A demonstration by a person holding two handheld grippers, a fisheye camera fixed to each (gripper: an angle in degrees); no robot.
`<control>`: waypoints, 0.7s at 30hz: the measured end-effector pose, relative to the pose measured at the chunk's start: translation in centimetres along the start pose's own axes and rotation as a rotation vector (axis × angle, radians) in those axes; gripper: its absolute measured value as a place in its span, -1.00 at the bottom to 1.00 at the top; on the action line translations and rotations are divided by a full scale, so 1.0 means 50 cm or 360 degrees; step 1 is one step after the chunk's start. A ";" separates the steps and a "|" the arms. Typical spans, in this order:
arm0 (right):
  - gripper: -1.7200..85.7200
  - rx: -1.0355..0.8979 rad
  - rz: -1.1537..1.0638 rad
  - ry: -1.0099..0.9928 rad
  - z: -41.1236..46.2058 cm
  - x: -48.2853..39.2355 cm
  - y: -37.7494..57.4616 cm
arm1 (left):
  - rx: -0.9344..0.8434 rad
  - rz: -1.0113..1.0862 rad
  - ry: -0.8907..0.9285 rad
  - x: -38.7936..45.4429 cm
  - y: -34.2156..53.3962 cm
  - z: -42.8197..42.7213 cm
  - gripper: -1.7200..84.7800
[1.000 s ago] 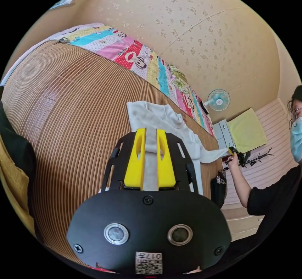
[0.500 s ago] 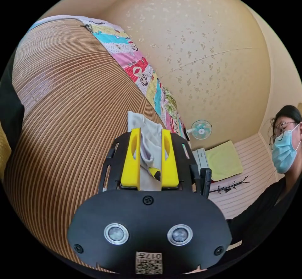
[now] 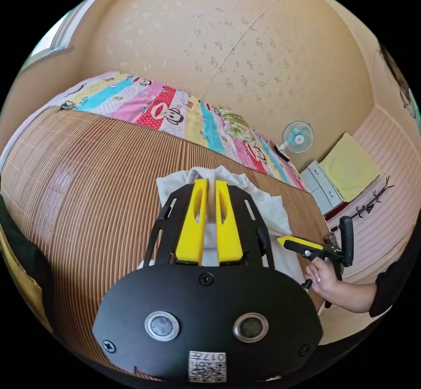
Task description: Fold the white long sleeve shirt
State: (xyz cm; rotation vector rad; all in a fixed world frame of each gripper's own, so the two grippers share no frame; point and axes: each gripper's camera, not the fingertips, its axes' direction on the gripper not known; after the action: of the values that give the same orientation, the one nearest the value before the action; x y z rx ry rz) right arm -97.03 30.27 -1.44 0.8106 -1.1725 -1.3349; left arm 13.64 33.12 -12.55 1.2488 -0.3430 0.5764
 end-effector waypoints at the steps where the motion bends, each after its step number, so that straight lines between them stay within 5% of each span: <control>1: -0.86 0.0056 0.0058 0.0052 -0.008 0.017 0.000 | -0.0072 -0.0054 -0.0026 -0.015 -0.001 0.020 -0.86; 4: -0.86 0.0065 0.0246 0.0097 -0.004 0.061 -0.011 | -0.0384 -0.0380 -0.0172 -0.089 0.025 0.098 -0.84; 10: -0.83 0.0490 0.0219 0.0229 -0.079 0.067 -0.050 | -0.0135 -0.0471 -0.0179 -0.094 0.081 0.030 -0.82; 15: -0.83 0.0297 0.0160 0.0395 0.023 0.152 -0.150 | -0.0227 -0.0242 0.0098 -0.041 0.079 0.089 -0.82; 17: -0.85 0.0131 0.0073 0.0599 0.102 0.191 -0.184 | -0.0477 -0.0320 -0.0128 -0.057 0.086 0.162 -0.94; 21: -0.86 0.0040 -0.0004 0.0635 0.136 0.240 -0.217 | -0.0405 -0.0316 -0.0132 -0.051 0.070 0.152 -0.94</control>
State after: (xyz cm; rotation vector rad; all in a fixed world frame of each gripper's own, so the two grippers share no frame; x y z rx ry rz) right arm -108.25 18.44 -7.90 1.0412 -0.8733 -1.0965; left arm 10.01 26.01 -8.95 1.0480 -0.3456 0.3008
